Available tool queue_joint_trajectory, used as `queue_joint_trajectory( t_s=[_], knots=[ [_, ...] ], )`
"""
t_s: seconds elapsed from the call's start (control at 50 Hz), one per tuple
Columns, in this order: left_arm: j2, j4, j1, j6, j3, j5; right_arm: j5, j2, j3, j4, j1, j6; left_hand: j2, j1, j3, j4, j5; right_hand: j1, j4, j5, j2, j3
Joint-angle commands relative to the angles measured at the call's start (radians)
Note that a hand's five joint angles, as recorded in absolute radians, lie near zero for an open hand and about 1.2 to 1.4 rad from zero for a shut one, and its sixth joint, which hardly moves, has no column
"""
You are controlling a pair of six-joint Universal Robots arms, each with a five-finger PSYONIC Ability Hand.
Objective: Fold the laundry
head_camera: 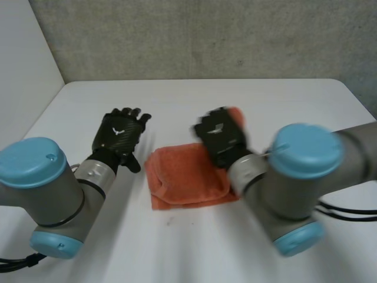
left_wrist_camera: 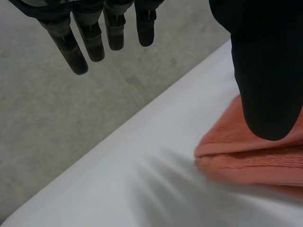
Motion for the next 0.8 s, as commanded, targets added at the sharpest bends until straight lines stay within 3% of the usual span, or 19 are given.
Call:
queue_joint_trajectory(
  t_s=[0.02,0.08,0.1,0.16,0.18,0.2,0.22,0.26,0.34,0.36,0.4,0.48,0.54,0.56,0.68,0.72,0.8],
  knots=[
    [0.053,-0.001,0.051,-0.092,-0.002,-0.108,-0.084,0.163,-0.095,0.010,0.242,-0.021,-0.025,-0.022,-0.034,-0.028,-0.044,0.444,0.208,0.240,0.230,0.217],
    [0.063,-0.003,0.060,-0.118,0.000,-0.114,-0.094,0.216,-0.090,0.011,0.259,-0.019,-0.025,-0.022,-0.034,-0.028,-0.044,0.444,0.208,0.240,0.230,0.217],
    [0.064,-0.003,0.061,-0.122,0.000,-0.114,-0.092,0.222,-0.092,0.011,0.258,-0.016,-0.025,-0.022,-0.034,-0.028,-0.044,0.320,0.084,0.116,0.106,0.093],
    [0.064,-0.003,0.063,-0.138,0.002,-0.112,-0.086,0.214,-0.086,0.007,0.253,-0.007,-0.025,-0.022,-0.034,-0.028,-0.044,-0.486,-0.722,-0.690,-0.700,-0.713],
    [0.064,-0.003,0.061,-0.138,0.002,-0.111,-0.086,0.214,-0.086,0.007,0.253,-0.007,-0.025,-0.022,-0.034,-0.028,-0.044,-0.488,-0.725,-0.693,-0.702,-0.715],
    [0.064,-0.004,0.058,-0.138,0.005,-0.105,-0.084,0.190,-0.083,0.001,0.253,0.007,-0.025,-0.022,-0.034,-0.028,-0.044,-0.718,-0.955,-0.922,-0.932,-0.945],
    [0.064,-0.004,0.058,-0.138,0.005,-0.105,-0.084,0.146,-0.079,0.000,0.246,0.043,-0.025,-0.022,-0.034,-0.028,-0.044,-0.777,-1.014,-0.982,-0.991,-1.004],
    [0.064,-0.004,0.049,-0.139,0.017,-0.080,-0.072,0.038,-0.067,0.000,0.172,0.173,-0.024,-0.022,-0.033,-0.028,-0.043,-0.777,-1.014,-0.982,-0.991,-1.004],
    [0.063,-0.012,0.020,-0.147,0.049,-0.033,-0.072,-0.045,-0.058,0.007,0.097,0.338,-0.021,-0.019,-0.030,-0.025,-0.040,-0.777,-1.014,-0.982,-0.991,-1.004],
    [0.063,-0.018,0.009,-0.150,0.057,-0.022,-0.072,-0.045,-0.058,0.007,0.097,0.338,-0.021,-0.019,-0.030,-0.025,-0.040,-0.777,-1.014,-0.982,-0.991,-1.004],
    [0.057,-0.044,-0.024,-0.167,0.077,0.004,-0.078,-0.070,-0.050,0.024,0.036,0.499,-0.018,-0.016,-0.027,-0.022,-0.037,-0.777,-1.014,-0.982,-0.991,-1.004],
    [0.034,-0.124,-0.064,-0.222,0.119,0.032,-0.090,-0.063,-0.062,0.084,-0.024,0.596,-0.015,-0.013,-0.024,-0.019,-0.034,-0.777,-1.014,-0.982,-0.991,-1.004],
    [-0.008,-0.183,-0.081,-0.263,0.149,0.032,-0.107,-0.041,-0.072,0.113,-0.037,0.614,-0.006,-0.004,-0.015,-0.010,-0.025,-0.777,-1.014,-0.982,-0.991,-1.004],
    [-0.041,-0.226,-0.089,-0.286,0.172,0.027,-0.130,0.035,-0.101,0.150,-0.047,0.621,0.002,0.005,-0.007,-0.001,-0.016,-0.777,-1.014,-0.982,-0.991,-1.004],
    [-0.114,-0.346,-0.089,-0.314,0.210,0.012,-0.144,0.173,-0.199,0.283,-0.049,0.621,0.014,0.017,0.005,0.011,-0.005,-0.777,-1.014,-0.982,-0.991,-1.004],
    [-0.166,-0.417,-0.072,-0.314,0.221,-0.046,-0.144,0.234,-0.250,0.360,-0.049,0.616,0.011,0.014,0.002,0.008,-0.008,-0.777,-1.014,-0.982,-0.991,-1.004],
    [-0.177,-0.423,-0.060,-0.308,0.210,-0.086,-0.141,0.279,-0.306,0.440,-0.049,0.610,0.005,0.008,-0.004,0.002,-0.013,-0.777,-1.014,-0.982,-0.991,-1.004]
  ],
)
